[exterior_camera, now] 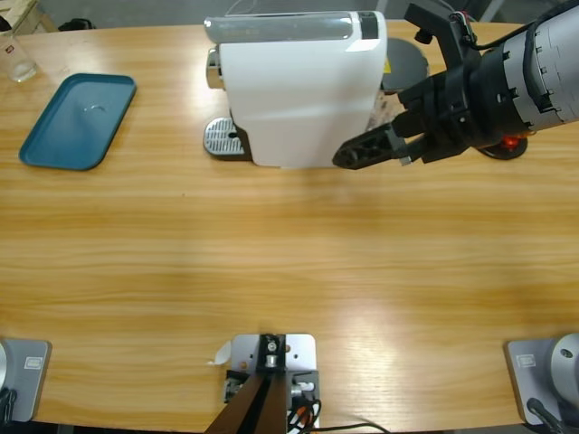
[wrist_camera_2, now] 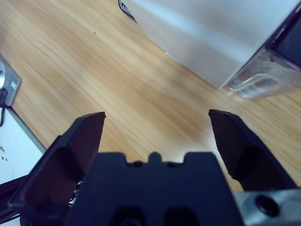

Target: Pour coffee

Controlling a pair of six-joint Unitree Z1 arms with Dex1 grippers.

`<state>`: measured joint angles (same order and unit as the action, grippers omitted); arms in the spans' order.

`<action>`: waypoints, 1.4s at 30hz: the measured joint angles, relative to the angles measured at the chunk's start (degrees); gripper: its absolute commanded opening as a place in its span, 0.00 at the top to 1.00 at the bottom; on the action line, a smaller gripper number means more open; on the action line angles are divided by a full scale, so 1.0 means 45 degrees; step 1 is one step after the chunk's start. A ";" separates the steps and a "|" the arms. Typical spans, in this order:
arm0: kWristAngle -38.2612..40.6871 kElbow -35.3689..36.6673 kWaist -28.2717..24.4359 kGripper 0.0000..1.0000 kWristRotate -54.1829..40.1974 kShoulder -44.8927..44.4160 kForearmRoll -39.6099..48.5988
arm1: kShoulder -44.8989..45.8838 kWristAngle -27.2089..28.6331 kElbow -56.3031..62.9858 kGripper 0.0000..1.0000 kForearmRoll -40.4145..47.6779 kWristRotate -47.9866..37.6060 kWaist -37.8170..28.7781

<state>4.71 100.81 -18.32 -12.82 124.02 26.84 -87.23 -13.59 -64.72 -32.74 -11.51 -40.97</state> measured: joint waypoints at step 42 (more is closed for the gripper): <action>-0.0267 0.1863 -0.0001 0.12 0.0000 0.1962 0.0504 | -0.0296 -0.0703 0.0000 0.00 0.0039 0.0450 0.0573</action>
<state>3.51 109.19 -18.33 -12.81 132.85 29.11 -88.56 -16.75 -64.72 -32.56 -9.48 -38.39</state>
